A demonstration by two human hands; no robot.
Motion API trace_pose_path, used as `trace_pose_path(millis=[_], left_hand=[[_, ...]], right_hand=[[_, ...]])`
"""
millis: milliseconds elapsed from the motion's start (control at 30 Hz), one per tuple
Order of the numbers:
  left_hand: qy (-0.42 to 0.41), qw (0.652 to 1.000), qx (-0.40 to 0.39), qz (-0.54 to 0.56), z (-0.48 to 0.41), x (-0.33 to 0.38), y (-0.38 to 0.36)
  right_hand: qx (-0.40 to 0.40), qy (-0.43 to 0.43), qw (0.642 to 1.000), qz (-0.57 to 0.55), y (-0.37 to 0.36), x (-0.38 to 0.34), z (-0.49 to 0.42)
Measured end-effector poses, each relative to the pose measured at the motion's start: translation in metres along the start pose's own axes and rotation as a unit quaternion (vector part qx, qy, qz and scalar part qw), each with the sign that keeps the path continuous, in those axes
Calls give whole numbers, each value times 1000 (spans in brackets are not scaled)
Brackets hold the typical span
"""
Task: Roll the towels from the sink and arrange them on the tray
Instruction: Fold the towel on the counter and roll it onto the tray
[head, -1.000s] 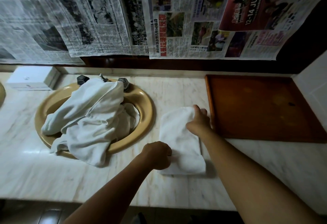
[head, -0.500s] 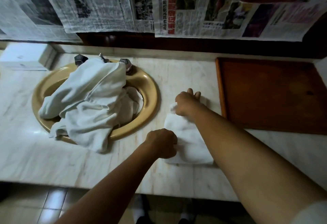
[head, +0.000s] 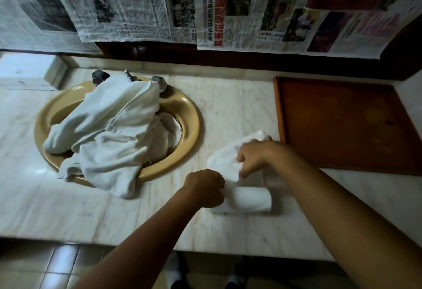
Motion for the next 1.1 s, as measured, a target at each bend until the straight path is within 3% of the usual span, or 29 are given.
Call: trace_pose_path(millis=[67, 100, 200, 267, 433, 600, 700, 800, 900, 967, 1100], left_hand=[[3, 1000, 1, 2, 1, 0, 0], [4, 1000, 2, 4, 1, 1, 0], [2, 1000, -1, 3, 2, 2, 0], [2, 1000, -4, 0, 2, 2, 0], [12, 1000, 5, 8, 3, 2, 0], [11, 1000, 12, 10, 4, 3, 0], [12, 1000, 9, 10, 4, 3, -1], [13, 1000, 7, 11, 4, 2, -2], [10, 1000, 6, 7, 4, 2, -1], [9, 1000, 6, 4, 4, 3, -1], [12, 1000, 10, 10, 3, 1, 0]], right_hand=[[-39, -10, 996, -84, -15, 10, 3], [-13, -18, 992, -126, -13, 13, 2], [156, -83, 962, -208, 5, 25, -5], [217, -107, 945, -221, 10, 27, -12], [105, -131, 984, -60, 2, 10, -33], [44, -145, 986, -71, 23, -3, -27], [-11, -156, 978, -136, 24, 2, -22], [15, -166, 976, -142, 29, 9, -33], [71, -183, 980, -20, 31, 10, -37], [55, -169, 984, 22, 25, 4, -33], [14, -133, 989, -56, 18, -9, -24]])
Point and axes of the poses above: each hand's wrist, its own z-axis away from the middle knuckle, its own y-axis out of the back of the hand, x = y × z, the point moved 8 cm from there along -z, towards the middle knuckle, and after that the axes turned 10 degrees about z, right-handed, at the moved point
